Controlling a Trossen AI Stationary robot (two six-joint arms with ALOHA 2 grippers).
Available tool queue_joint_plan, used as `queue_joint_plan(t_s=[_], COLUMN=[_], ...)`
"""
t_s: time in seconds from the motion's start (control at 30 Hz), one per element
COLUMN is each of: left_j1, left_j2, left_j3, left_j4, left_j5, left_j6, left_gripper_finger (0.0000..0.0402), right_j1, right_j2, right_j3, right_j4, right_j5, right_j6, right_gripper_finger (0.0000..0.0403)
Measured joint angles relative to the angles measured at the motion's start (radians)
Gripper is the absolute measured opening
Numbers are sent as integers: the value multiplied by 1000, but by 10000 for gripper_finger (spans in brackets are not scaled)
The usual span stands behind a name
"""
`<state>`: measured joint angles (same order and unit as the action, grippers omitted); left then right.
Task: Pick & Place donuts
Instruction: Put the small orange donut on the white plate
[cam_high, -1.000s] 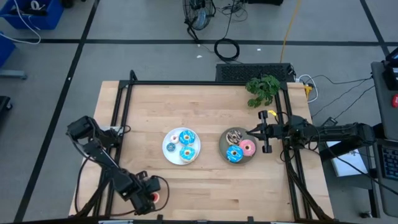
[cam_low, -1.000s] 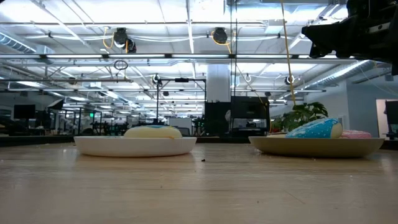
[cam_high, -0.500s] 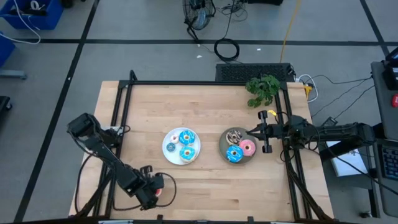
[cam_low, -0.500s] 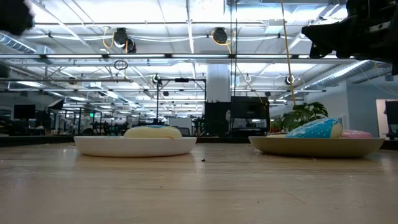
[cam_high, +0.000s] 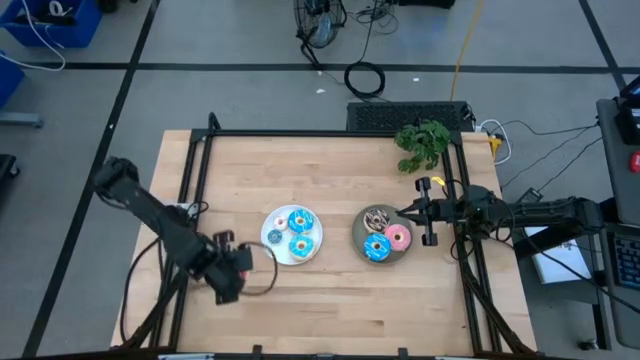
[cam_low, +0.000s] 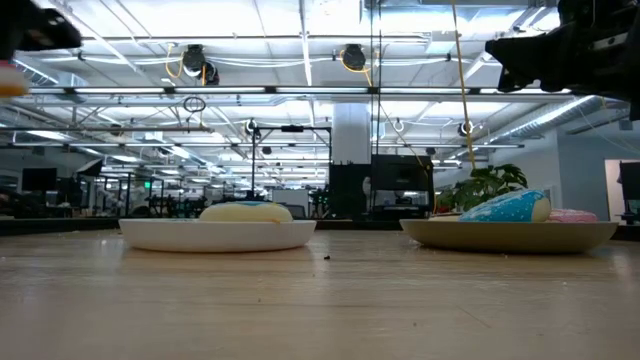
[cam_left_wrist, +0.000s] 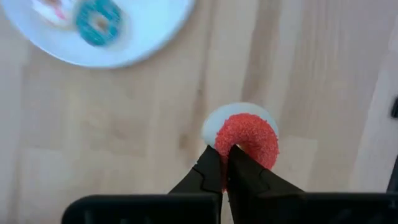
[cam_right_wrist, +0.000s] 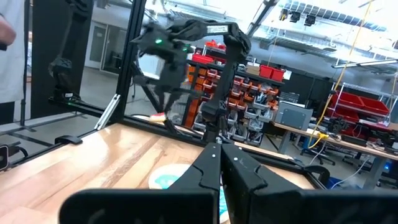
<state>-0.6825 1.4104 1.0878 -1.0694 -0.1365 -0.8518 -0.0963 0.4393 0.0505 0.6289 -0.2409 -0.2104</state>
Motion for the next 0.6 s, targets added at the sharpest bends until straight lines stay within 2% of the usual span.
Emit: queue_joint_plan(t_s=[0.17,0.3,0.43,0.6], left_j1=[98,209,340,451], left_j2=[-101,-126,-94,16], left_j3=[0,0,0,0], left_j4=[-42,-59,7,80], left_j5=[-40,-73,-40,0], left_j6=[112,215,343,517], left_gripper_finger=[14,7,10,7], right_j1=[0,0,0,0], right_j2=[0,0,0,0], right_j3=[0,0,0,0], right_j4=[4,12,18,18], right_j5=[0,1,3,5], right_j6=[-1,-7,-8,-3], right_gripper_finger=[0,0,0,0])
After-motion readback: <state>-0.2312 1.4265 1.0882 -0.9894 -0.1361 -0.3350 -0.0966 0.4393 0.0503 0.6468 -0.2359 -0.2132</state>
